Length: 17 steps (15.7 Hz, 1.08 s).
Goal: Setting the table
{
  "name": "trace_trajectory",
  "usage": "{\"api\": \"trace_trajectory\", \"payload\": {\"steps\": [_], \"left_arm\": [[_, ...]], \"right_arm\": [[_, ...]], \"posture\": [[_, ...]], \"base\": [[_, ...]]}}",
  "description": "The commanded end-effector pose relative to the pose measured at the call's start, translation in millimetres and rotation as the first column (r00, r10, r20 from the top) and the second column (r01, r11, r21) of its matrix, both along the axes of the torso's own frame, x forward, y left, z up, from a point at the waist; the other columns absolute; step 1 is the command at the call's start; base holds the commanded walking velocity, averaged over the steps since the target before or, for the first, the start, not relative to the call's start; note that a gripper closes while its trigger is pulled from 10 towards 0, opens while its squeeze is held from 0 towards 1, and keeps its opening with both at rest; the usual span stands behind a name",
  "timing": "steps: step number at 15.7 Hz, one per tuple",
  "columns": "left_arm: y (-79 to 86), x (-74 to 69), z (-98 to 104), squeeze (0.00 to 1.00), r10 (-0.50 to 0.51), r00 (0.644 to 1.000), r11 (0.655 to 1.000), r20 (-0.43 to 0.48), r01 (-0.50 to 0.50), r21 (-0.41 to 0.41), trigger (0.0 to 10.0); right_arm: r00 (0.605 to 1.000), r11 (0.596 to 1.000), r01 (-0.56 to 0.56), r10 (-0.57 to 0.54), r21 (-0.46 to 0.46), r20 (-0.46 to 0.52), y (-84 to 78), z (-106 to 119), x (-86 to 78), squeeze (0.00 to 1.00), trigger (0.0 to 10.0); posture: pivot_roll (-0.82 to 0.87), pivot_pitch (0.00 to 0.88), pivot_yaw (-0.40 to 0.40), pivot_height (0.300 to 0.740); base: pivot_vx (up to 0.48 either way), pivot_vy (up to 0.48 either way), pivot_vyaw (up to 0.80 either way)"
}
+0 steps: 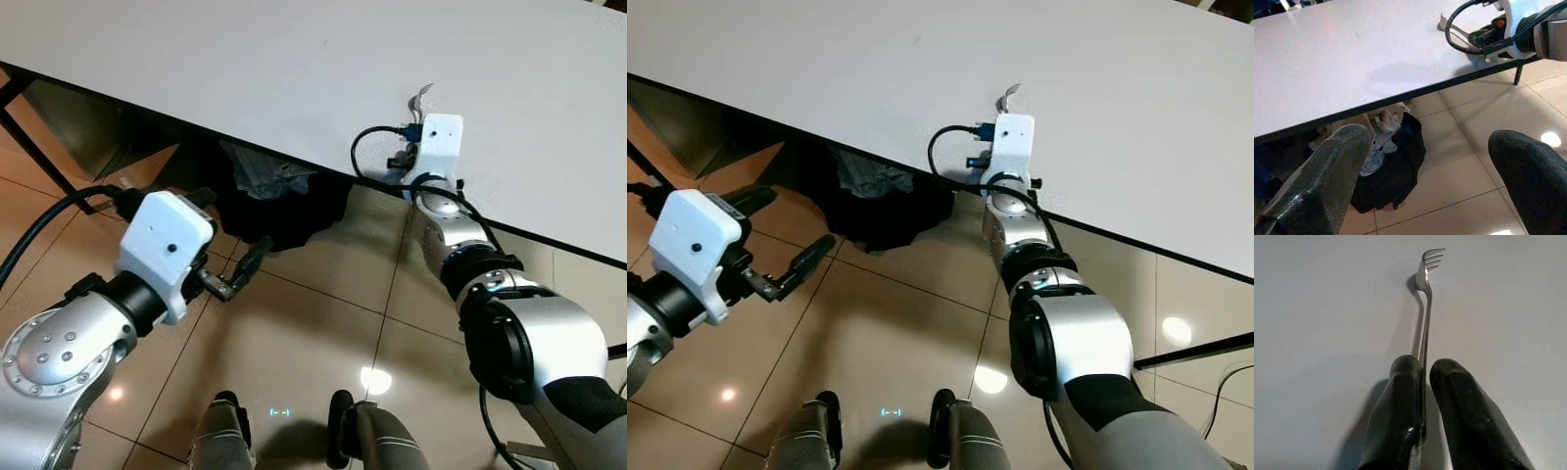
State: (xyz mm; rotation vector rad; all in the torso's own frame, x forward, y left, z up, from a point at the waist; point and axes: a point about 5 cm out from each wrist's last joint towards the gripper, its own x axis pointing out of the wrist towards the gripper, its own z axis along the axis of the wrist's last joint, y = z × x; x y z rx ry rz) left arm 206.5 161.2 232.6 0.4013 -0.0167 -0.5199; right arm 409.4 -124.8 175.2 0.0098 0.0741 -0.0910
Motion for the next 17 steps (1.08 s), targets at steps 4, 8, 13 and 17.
{"api": "trace_trajectory", "payload": {"steps": [4,8,13,17], "left_arm": [[-2.6,-0.6,-2.5,0.00,-0.009,1.000,1.000,-0.019,0.010,0.019,10.0],[-3.8,0.2,-2.9,0.00,-0.011,1.000,1.000,-0.020,0.011,0.021,10.0],[-5.7,1.2,-3.1,0.00,-0.012,1.000,1.000,-0.018,0.012,0.021,10.0],[-5.2,-0.9,-6.9,0.00,-0.019,0.999,0.999,-0.040,0.021,0.038,10.0]], "right_arm": [[1.000,1.000,-0.024,0.024,0.014,-0.013,-0.2,-2.5,-0.3,0.00,0.0],[0.999,0.999,-0.041,0.041,0.009,-0.025,2.6,-4.6,-0.8,0.00,0.0],[1.000,0.997,0.021,-0.022,-0.068,-0.013,-4.7,-2.1,-0.4,0.00,0.0],[0.997,0.884,0.077,-0.053,-0.461,0.064,-2.4,5.2,-0.4,0.00,0.0]], "posture": [[0.22,0.276,-0.091,0.740],[0.22,0.275,-0.091,0.740],[0.21,0.271,-0.094,0.740],[0.21,0.269,-0.098,0.740]], "base": [[0.000,0.000,0.00],[0.000,0.000,0.00],[0.000,0.000,0.00],[0.000,0.000,0.00]]}}
